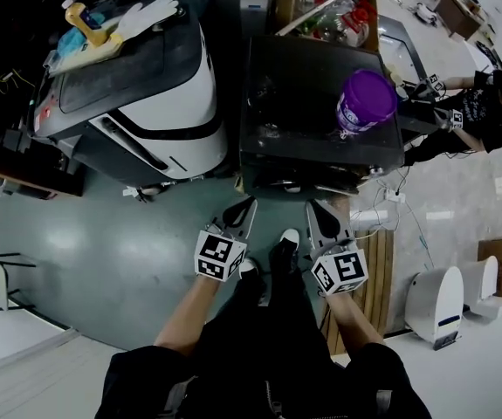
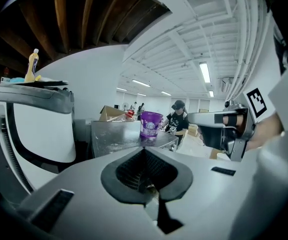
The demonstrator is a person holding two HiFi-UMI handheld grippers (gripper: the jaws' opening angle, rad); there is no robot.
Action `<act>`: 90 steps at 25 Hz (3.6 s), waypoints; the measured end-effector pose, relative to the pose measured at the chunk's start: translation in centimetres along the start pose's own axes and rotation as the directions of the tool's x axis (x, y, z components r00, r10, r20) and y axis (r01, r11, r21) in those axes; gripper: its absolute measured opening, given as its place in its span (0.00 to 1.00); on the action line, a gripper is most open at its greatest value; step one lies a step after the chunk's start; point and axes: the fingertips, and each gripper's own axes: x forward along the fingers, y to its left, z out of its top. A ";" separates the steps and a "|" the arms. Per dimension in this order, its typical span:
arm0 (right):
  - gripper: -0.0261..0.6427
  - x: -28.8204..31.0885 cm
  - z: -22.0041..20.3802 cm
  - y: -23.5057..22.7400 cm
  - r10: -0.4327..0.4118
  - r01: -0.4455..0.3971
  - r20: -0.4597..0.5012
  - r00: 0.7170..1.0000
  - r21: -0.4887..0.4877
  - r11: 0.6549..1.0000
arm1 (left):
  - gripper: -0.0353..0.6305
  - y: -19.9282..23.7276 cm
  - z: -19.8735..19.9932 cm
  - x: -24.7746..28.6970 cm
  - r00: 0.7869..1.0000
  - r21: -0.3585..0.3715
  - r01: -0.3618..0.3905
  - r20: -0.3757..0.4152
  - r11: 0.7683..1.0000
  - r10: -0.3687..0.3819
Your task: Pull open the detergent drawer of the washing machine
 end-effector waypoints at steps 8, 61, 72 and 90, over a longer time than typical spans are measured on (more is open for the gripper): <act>0.05 1.3 -5.0 0.4 0.040 -0.034 -0.084 0.996 0.068 0.997 | 0.09 -0.5 -5.0 1.6 0.998 -0.117 0.026 -0.062 0.993 -0.033; 0.05 3.3 -10.6 -7.4 0.079 -0.026 -0.293 0.953 0.181 0.983 | 0.53 8.8 -14.4 20.2 0.831 -0.837 0.510 0.539 0.198 0.137; 0.05 2.3 -12.1 -7.4 0.088 -0.016 -0.336 0.938 0.212 0.977 | 0.53 9.1 -13.8 20.6 0.780 -0.749 0.607 0.625 0.265 -0.019; 0.05 1.9 -13.4 -6.9 0.099 -0.005 -0.354 0.930 0.257 0.966 | 0.51 8.9 -13.8 20.3 0.781 -0.756 0.599 0.625 0.262 0.017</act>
